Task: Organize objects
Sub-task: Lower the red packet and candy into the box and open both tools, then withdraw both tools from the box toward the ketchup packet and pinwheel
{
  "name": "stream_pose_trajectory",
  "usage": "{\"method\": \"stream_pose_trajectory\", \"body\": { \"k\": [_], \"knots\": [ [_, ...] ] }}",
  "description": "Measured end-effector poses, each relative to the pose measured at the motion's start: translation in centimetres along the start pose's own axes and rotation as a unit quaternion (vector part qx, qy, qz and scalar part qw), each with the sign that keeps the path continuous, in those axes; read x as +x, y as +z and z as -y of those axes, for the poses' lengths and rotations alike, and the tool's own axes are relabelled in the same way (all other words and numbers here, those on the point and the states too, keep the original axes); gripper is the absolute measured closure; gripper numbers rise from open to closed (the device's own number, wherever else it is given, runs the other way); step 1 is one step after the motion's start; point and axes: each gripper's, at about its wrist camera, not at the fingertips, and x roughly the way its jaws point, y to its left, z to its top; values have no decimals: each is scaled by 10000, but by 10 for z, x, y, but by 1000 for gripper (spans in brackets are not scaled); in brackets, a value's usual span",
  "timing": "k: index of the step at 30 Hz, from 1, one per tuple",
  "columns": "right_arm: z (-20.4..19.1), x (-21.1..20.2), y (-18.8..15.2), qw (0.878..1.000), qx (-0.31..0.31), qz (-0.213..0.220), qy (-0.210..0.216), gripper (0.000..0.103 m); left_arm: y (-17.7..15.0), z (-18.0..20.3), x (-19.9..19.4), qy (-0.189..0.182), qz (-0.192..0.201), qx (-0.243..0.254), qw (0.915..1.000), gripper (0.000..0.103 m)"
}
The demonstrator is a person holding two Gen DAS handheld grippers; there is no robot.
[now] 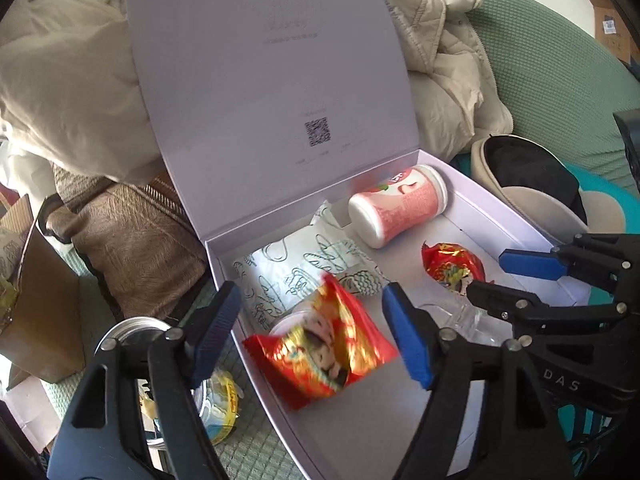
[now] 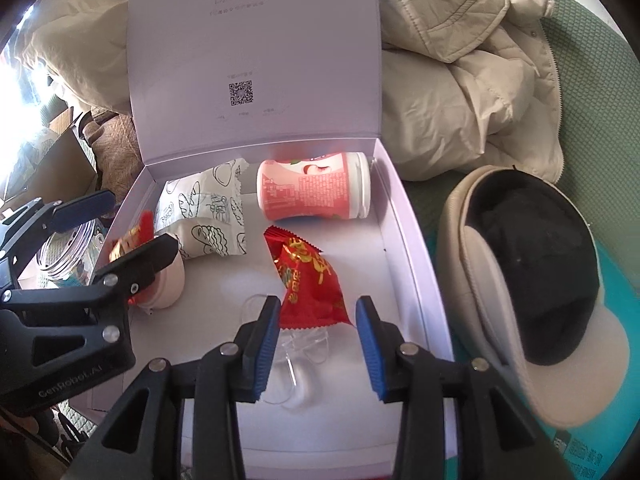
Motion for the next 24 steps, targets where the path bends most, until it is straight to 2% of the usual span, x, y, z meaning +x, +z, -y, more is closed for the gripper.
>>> {"method": "stream_pose_trajectory", "body": {
  "k": [2,4,7,10,17,24],
  "knots": [
    [-3,-6,-8,10000,4,30,-15,60,-1,4,-4,27,38,79,10000,23],
    [-9,-3,-4,10000,15,67,-7,58,-2,5,-7,-11,-21,63,10000,23],
    [2,-23,1,9998,45,179,47,57,-3,4,-17,-225,-81,-132,9996,23],
    [2,-36,3,9995,48,309,52,50,0,1,-31,-361,23,-334,9988,23],
    [5,-70,1,9985,8,552,-45,47,5,-6,-57,-357,123,-644,9972,23],
    [-6,-110,2,9964,-194,812,-151,43,11,-10,-96,-74,336,-678,9971,22]
  ]
}}
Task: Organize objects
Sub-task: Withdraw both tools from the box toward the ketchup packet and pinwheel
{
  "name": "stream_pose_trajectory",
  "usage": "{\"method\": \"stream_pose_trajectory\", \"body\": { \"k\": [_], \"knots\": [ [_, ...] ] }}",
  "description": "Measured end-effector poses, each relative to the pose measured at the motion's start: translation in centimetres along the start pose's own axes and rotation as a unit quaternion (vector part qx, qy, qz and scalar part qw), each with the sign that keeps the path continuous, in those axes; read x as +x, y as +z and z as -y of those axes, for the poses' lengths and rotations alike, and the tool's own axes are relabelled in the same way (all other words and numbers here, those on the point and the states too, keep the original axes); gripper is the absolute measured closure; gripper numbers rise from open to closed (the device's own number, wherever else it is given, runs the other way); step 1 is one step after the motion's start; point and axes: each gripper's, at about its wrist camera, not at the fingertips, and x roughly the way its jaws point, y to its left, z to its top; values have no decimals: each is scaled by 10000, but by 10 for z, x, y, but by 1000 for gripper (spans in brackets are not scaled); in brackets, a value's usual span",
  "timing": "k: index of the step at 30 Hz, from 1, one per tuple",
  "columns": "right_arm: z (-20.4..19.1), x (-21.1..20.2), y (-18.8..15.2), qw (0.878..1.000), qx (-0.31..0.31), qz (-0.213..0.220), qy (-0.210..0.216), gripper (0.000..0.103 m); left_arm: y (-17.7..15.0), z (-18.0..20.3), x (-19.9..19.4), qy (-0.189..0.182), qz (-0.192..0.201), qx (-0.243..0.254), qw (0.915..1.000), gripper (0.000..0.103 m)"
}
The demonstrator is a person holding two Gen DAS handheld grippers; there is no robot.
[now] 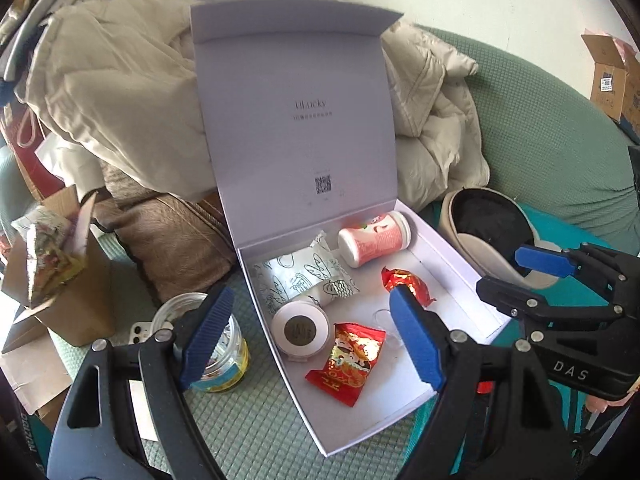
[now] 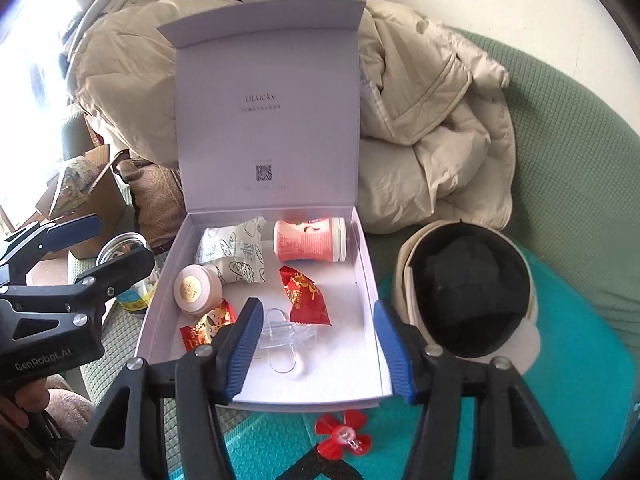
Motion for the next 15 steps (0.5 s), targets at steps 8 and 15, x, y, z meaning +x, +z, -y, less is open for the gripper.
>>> {"method": "stream_pose_trajectory", "body": {
  "k": [8,15],
  "knots": [
    [-11,-46,4,9996,-54,220,-189,42,3,-5,-46,-9,145,-72,9999,18],
    [-21,-81,-4,9988,-98,386,-295,33,-2,-6,-81,-129,258,-88,9995,15]
  ]
}}
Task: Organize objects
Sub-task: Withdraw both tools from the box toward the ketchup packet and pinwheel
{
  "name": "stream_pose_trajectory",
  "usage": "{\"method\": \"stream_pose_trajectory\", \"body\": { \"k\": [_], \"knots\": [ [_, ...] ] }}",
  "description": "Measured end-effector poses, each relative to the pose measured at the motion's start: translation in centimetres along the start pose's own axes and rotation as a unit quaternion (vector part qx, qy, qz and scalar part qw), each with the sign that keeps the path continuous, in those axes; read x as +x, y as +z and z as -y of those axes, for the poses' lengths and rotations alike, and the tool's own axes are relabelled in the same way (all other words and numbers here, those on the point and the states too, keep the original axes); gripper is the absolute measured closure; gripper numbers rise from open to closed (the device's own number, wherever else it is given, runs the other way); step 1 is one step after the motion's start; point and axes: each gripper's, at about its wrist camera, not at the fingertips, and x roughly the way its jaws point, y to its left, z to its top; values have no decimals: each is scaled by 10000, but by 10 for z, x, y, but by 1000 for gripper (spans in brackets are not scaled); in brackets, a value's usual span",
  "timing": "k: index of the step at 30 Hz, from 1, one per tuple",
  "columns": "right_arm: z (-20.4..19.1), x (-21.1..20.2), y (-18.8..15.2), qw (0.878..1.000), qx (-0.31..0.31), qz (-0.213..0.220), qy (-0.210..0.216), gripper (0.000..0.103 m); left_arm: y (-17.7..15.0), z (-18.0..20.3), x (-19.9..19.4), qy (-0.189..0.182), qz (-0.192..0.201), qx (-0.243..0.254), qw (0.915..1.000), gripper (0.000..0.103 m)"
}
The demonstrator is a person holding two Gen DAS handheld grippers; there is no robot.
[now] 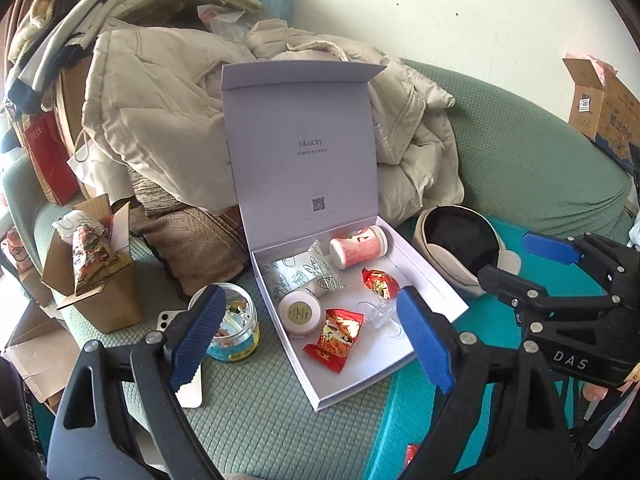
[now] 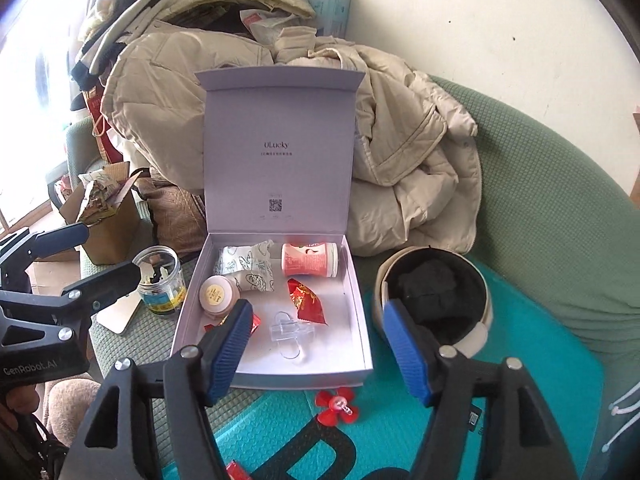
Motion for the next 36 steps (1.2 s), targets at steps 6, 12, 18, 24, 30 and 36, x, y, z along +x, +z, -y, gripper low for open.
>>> {"method": "stream_pose_trajectory", "body": {
  "k": [6,12,18,24,30,36],
  "knots": [
    [-3,-18,-10,10000,69,40,-48,32,-7,1,-22,31,38,20,10000,15],
    [-4,-21,-32,9999,112,-88,-44,32,-23,9,-30,-106,3,189,9998,13],
    [-3,-18,-60,9992,256,-293,4,32,-45,16,-25,-238,-259,250,9991,13],
    [0,-15,-92,9978,441,-482,58,32,-68,24,-20,-389,-512,311,9974,13],
    [0,-12,-118,9958,507,-760,69,32,-93,34,-15,-819,-820,435,9923,13],
    [4,-6,-141,9926,713,-979,106,32,-114,45,-9,-895,-1109,530,9884,13]
  ]
}}
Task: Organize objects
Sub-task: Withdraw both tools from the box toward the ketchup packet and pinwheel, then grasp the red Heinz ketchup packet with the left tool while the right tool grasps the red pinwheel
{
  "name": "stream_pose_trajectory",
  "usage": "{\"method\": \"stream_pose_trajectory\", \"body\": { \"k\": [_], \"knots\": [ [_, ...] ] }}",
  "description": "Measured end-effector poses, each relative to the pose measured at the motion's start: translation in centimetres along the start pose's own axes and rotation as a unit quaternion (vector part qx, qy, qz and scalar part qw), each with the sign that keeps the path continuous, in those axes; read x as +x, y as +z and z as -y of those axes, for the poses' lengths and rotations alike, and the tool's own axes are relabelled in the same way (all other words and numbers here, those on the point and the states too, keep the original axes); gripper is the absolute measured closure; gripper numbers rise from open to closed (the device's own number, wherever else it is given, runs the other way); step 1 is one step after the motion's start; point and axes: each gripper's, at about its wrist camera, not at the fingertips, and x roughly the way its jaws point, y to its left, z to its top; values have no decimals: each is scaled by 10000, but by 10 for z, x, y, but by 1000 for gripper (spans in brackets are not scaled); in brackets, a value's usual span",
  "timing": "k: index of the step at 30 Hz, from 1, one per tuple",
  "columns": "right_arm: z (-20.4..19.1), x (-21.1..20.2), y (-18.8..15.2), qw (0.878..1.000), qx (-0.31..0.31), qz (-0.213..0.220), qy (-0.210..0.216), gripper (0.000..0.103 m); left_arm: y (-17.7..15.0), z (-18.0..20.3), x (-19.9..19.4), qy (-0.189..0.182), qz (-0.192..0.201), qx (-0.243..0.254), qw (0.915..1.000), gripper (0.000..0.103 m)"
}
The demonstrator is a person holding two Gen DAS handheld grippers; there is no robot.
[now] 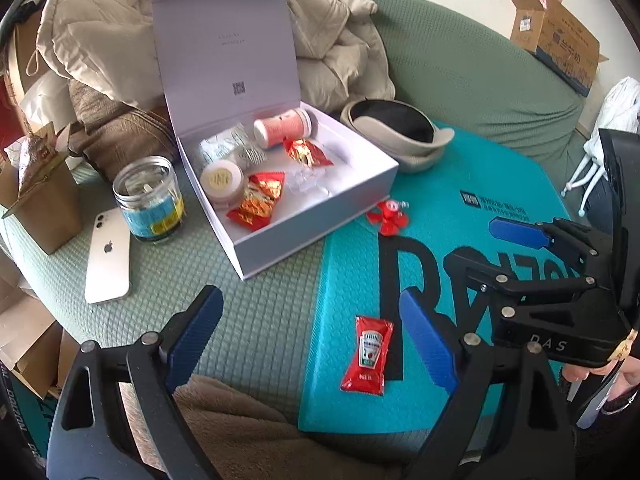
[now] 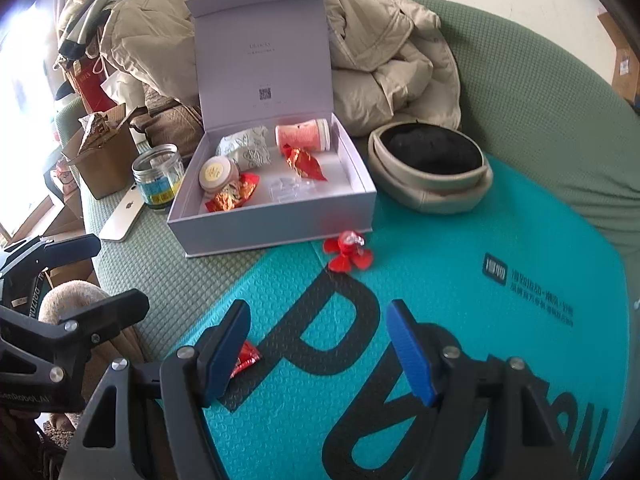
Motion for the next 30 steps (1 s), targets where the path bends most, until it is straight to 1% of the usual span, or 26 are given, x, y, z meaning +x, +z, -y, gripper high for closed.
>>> {"method": "stream_pose_trajectory", "body": {
  "k": [3,8,12,17,21,22,23,24,25,26,27,30],
  "knots": [
    [4,7,-10,9999,80,-128,17,32,-9,7,8,16,-183,106,9998,13],
    [5,18,-30,9996,-10,-289,1,32,-26,18,25,-20,-457,289,9985,13],
    [11,27,-42,9992,21,-386,44,32,-39,27,42,180,-646,535,9963,13],
    [23,40,-50,9984,229,-493,142,32,-47,33,60,-150,-882,587,9943,13],
    [29,51,-52,9976,333,-567,212,32,-48,39,70,-194,-961,753,9923,14],
    [29,53,-52,9975,337,-575,234,32,-49,39,72,-218,-988,761,9920,18],
    [29,55,-52,9974,336,-585,249,32,-50,39,75,-245,-1060,768,9911,27],
    [29,58,-52,9974,327,-600,248,32,-50,39,80,-234,-1153,778,9900,33],
    [30,60,-52,9973,324,-608,234,32,-51,39,85,-214,-1267,791,9886,45],
    [30,62,-51,9973,326,-612,221,32,-52,39,88,-221,-1303,799,9880,45],
    [31,65,-50,9973,348,-604,225,32,-51,39,87,-211,-1237,843,9885,47],
    [34,70,-45,9973,406,-549,278,32,-48,42,88,-164,-1191,937,9883,58]
  ]
}}
